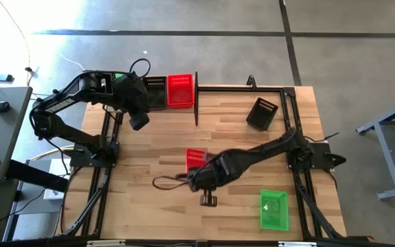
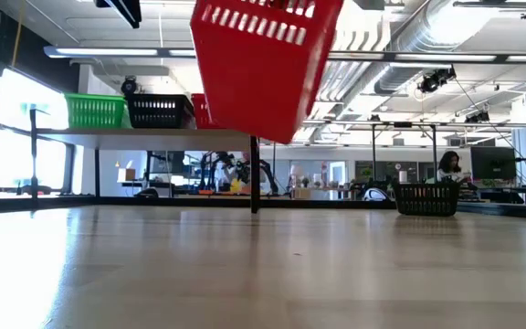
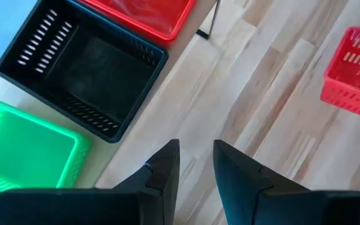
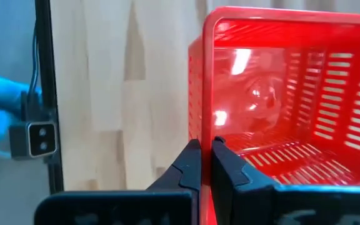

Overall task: Stack baskets on shelf by color
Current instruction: Stack the red bin on top of the red bin on the shelf

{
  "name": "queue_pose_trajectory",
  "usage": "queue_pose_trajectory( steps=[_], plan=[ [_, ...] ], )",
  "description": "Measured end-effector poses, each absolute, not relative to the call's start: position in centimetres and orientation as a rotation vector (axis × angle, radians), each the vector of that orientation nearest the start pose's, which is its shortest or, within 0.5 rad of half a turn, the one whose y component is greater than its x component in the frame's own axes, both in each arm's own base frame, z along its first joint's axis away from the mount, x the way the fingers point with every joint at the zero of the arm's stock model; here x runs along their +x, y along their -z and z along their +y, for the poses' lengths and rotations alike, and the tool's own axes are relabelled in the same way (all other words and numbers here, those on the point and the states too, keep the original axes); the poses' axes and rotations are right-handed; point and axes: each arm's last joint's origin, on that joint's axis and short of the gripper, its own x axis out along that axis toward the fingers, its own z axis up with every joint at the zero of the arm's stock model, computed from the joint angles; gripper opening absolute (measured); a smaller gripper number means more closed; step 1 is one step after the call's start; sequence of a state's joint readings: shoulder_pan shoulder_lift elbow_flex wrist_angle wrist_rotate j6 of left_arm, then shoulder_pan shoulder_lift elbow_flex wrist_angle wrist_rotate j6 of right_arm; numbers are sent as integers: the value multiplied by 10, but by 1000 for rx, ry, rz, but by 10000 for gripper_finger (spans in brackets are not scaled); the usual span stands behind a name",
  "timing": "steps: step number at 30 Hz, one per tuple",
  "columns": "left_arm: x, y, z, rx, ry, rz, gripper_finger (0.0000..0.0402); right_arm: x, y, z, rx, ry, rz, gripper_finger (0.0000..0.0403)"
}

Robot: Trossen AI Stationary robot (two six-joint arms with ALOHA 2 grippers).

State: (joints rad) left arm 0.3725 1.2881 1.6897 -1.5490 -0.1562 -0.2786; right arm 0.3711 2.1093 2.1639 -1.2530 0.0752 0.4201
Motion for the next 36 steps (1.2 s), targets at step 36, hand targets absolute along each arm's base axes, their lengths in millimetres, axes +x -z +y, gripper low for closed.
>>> queue_pose_trajectory(
  steps=[36],
  plan=[
    [171,-421,76,-578,-948,942,87,410,-396,-87,-541,305,824,0]
  ],
)
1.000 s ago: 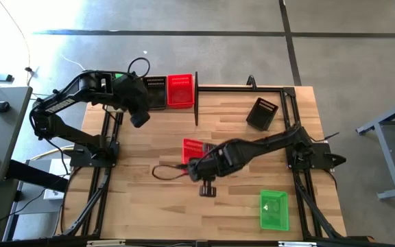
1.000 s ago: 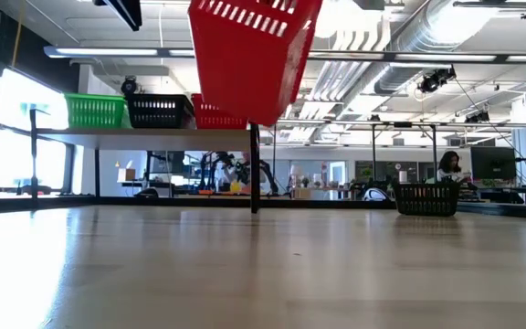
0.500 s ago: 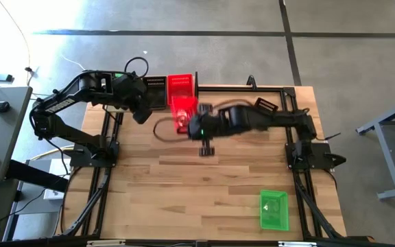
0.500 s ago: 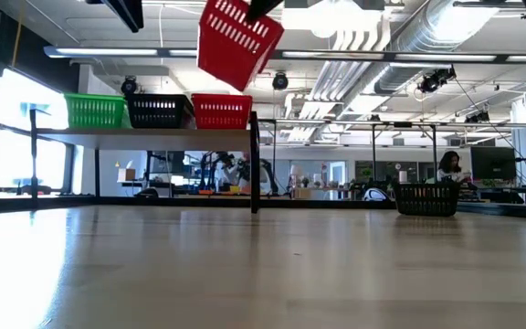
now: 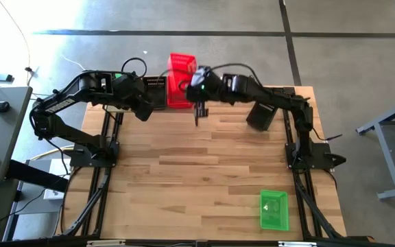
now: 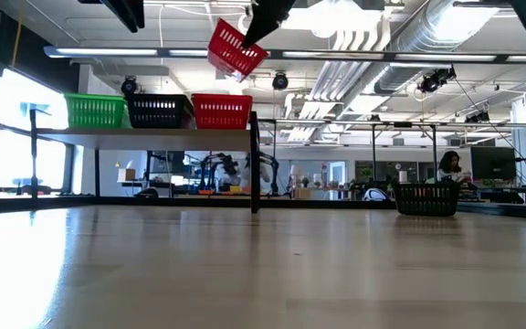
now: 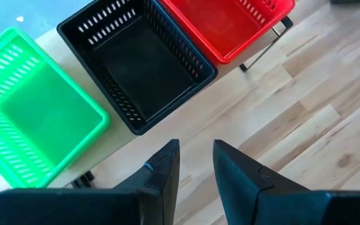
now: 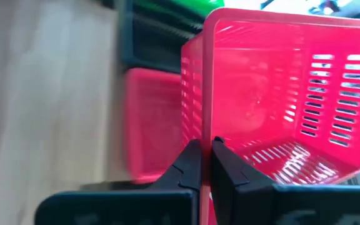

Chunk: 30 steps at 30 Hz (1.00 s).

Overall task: Stack baskets on shelf by color
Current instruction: Stack the red bin on top of the red bin on the shelf

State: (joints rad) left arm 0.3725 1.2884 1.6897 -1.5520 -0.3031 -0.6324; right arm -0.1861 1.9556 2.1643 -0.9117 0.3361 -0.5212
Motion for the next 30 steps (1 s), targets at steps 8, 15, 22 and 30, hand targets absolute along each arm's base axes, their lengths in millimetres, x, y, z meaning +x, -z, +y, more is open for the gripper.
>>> queue_pose_trajectory(
  steps=[8,15,22,30],
  plan=[
    [171,-421,76,-617,-974,920,87,406,-405,-130,-384,369,687,0],
    [171,-421,77,-615,-999,908,87,407,-399,-122,-339,306,719,0],
    [171,-421,77,-624,-1004,903,87,418,-378,-108,-362,262,832,0],
    [172,-421,76,-635,-989,909,87,428,-365,-102,-411,272,872,0]
  ],
)
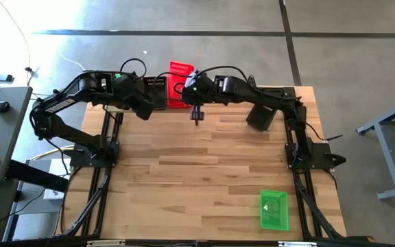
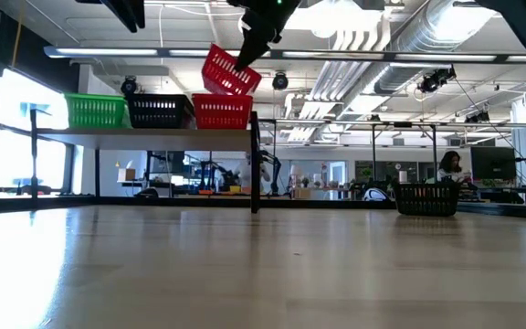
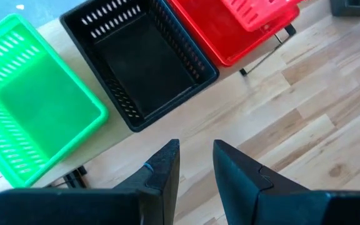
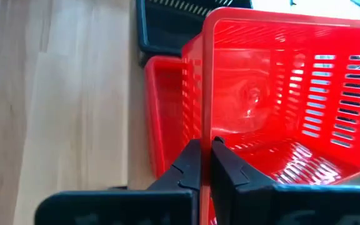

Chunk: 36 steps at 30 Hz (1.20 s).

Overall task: Stack baskets on shelf by color
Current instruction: Stack the red bin on top of the red bin on the shelf

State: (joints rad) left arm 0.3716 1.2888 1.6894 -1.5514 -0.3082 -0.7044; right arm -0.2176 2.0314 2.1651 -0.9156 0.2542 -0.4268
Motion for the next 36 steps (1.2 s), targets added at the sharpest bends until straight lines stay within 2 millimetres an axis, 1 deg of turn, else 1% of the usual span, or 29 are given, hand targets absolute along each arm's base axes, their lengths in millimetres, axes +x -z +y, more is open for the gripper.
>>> queue_pose_trajectory(
  steps=[7,10,24,27,33,36],
  plan=[
    [172,-421,76,-643,-970,917,87,435,-349,-104,-409,256,932,0],
    [172,-421,76,-642,-968,918,87,436,-346,-104,-409,254,939,0],
    [172,-421,76,-640,-969,918,87,437,-344,-105,-426,292,952,1],
    [172,-421,76,-639,-970,918,87,436,-344,-105,-427,295,952,14],
    [172,-421,76,-638,-970,918,87,437,-345,-106,-436,320,945,68],
    [172,-421,76,-617,-957,929,87,438,-347,-105,-440,330,931,84]
  ],
)
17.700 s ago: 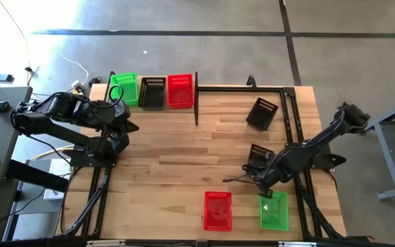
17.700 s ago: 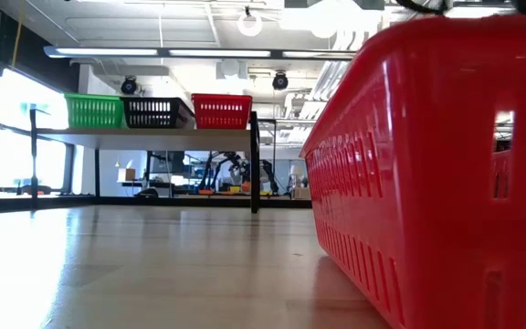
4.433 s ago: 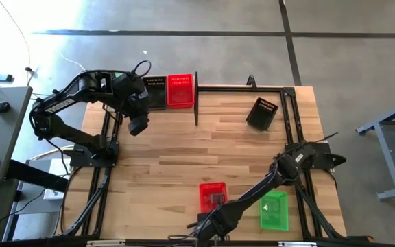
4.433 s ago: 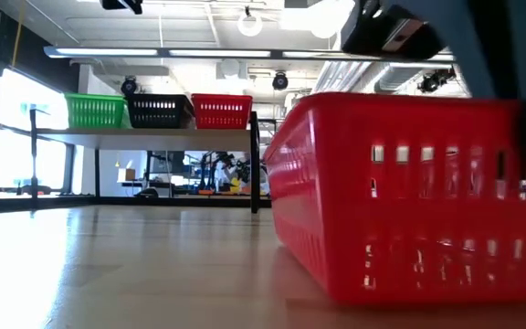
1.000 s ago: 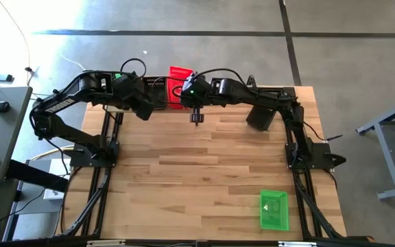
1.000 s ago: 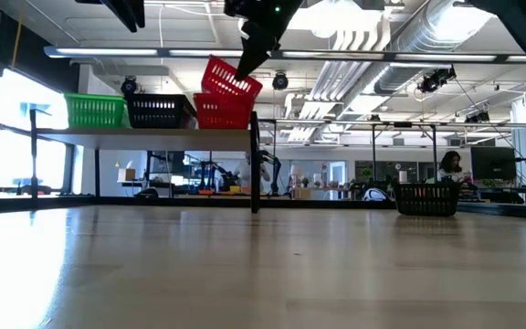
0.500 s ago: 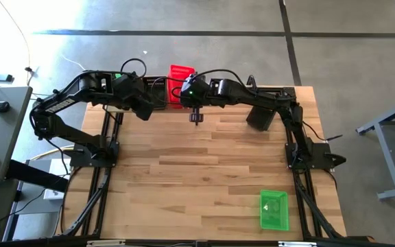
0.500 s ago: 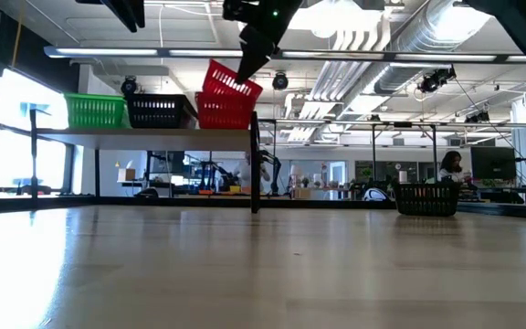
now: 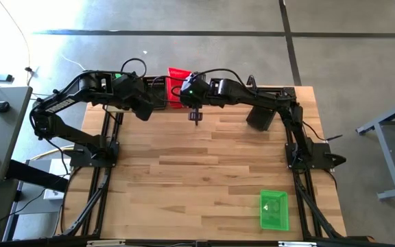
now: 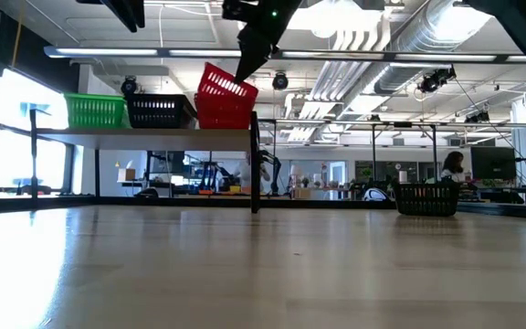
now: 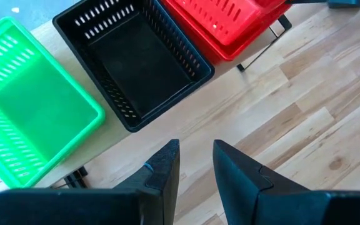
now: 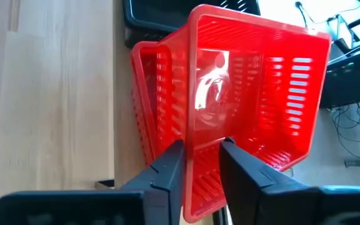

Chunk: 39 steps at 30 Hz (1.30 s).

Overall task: Stack baskets on shelf by color
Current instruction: Stack the red bin on top of the red bin on the shelf

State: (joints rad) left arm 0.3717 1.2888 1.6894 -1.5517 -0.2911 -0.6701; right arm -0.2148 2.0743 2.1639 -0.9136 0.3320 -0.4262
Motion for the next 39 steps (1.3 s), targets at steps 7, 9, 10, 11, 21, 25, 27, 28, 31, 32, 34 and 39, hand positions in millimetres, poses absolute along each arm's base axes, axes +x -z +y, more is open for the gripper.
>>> queue_pose_trajectory(
  steps=[7,9,10,11,21,25,27,28,31,32,34,39],
  plan=[
    [172,-421,76,-616,-956,930,87,436,-363,-96,-452,333,912,92],
    [172,-421,76,-616,-956,930,87,432,-374,-94,-422,321,893,92],
    [172,-421,76,-616,-956,930,87,429,-379,-94,-407,314,892,92],
    [172,-421,76,-616,-956,930,87,427,-383,-95,-395,309,889,92],
    [172,-421,76,-617,-955,930,87,404,-403,-138,-161,398,811,92],
    [172,-421,76,-626,-944,934,87,398,-389,-155,-58,432,868,92],
    [172,-421,75,-628,-941,934,87,399,-378,-159,-16,415,894,92],
    [172,-421,75,-629,-940,935,87,399,-372,-160,-5,414,910,92],
    [172,-421,75,-625,-938,937,87,401,-357,-163,16,429,946,92],
    [172,-421,75,-622,-936,938,87,402,-352,-163,21,435,962,92],
    [172,-421,75,-622,-936,938,87,403,-342,-163,41,439,984,92],
    [172,-421,75,-620,-935,938,87,406,-327,-160,77,419,1009,92]
  ],
)
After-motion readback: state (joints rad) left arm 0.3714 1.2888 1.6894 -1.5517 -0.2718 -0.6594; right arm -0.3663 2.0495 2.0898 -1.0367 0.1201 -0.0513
